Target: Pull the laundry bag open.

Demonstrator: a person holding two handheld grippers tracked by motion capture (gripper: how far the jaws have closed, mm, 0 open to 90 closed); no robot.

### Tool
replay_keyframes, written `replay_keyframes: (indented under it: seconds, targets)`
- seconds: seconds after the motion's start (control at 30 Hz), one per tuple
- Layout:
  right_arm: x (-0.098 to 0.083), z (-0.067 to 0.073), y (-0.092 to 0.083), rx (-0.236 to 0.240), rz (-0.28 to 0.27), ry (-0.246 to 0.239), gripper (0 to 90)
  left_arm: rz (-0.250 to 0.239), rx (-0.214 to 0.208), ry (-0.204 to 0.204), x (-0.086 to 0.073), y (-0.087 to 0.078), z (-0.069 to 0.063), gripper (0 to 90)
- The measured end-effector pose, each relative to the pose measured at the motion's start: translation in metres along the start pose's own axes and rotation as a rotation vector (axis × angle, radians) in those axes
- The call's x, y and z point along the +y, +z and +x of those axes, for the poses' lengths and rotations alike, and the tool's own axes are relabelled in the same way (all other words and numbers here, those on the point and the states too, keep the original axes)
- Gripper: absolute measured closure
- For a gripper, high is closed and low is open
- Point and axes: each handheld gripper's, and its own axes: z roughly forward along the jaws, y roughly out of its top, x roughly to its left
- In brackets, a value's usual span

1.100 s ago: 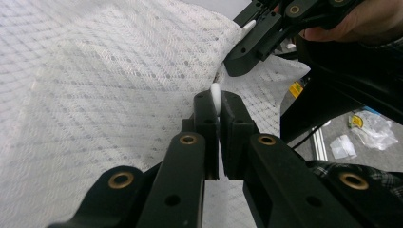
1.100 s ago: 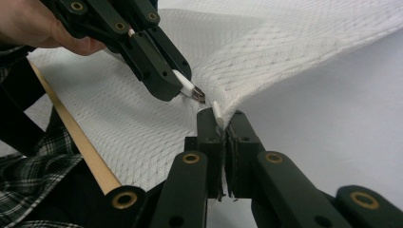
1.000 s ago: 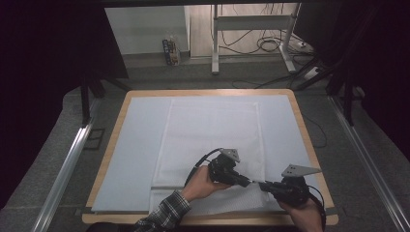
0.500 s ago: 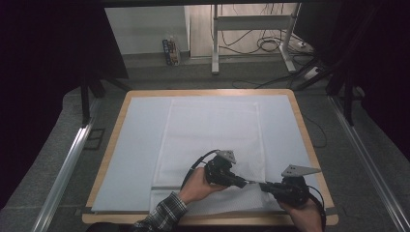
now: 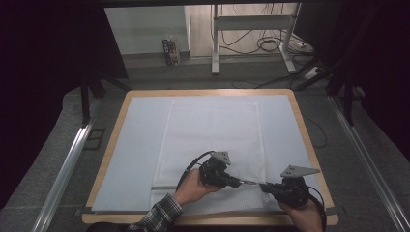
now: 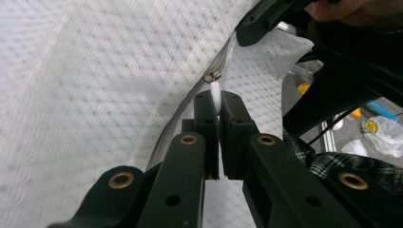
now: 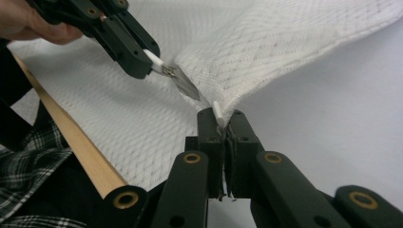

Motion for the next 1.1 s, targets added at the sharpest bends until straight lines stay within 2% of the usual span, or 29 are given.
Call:
replay_keyframes:
  seconds: [0.07, 0.23, 0.27, 0.53, 0.67, 0.7, 0.93, 1.1]
  targets:
    - [0.000, 0.000, 0.000, -0.011, 0.004, -0.010, 86.0, -0.003, -0.002, -0.003, -0.002, -0.002, 0.000, 87.8]
    - [0.000, 0.002, 0.001, 0.001, 0.004, -0.014, 85.9, -0.005, 0.001, -0.003, -0.005, -0.004, -0.001, 87.8]
    - [0.000, 0.003, 0.001, -0.005, 0.009, -0.015, 85.9, 0.003, 0.018, -0.001, -0.007, -0.005, -0.001, 87.8]
    - [-0.002, -0.001, -0.002, -0.010, 0.002, 0.006, 85.9, -0.015, 0.020, -0.053, -0.023, -0.020, 0.003, 87.8]
    - [-0.003, -0.001, -0.002, -0.017, 0.007, 0.002, 85.9, -0.012, 0.027, -0.060, -0.029, -0.025, 0.005, 87.7]
    - [-0.003, -0.002, -0.002, -0.026, 0.007, 0.003, 85.9, -0.022, 0.027, -0.078, -0.033, -0.028, 0.006, 87.8]
    - [-0.004, -0.002, -0.003, -0.018, -0.003, 0.003, 85.8, -0.037, 0.028, -0.090, -0.041, -0.039, 0.003, 87.7]
    - [-0.005, -0.002, -0.002, -0.031, 0.002, -0.003, 85.8, -0.030, 0.057, -0.093, -0.049, -0.046, 0.004, 87.7]
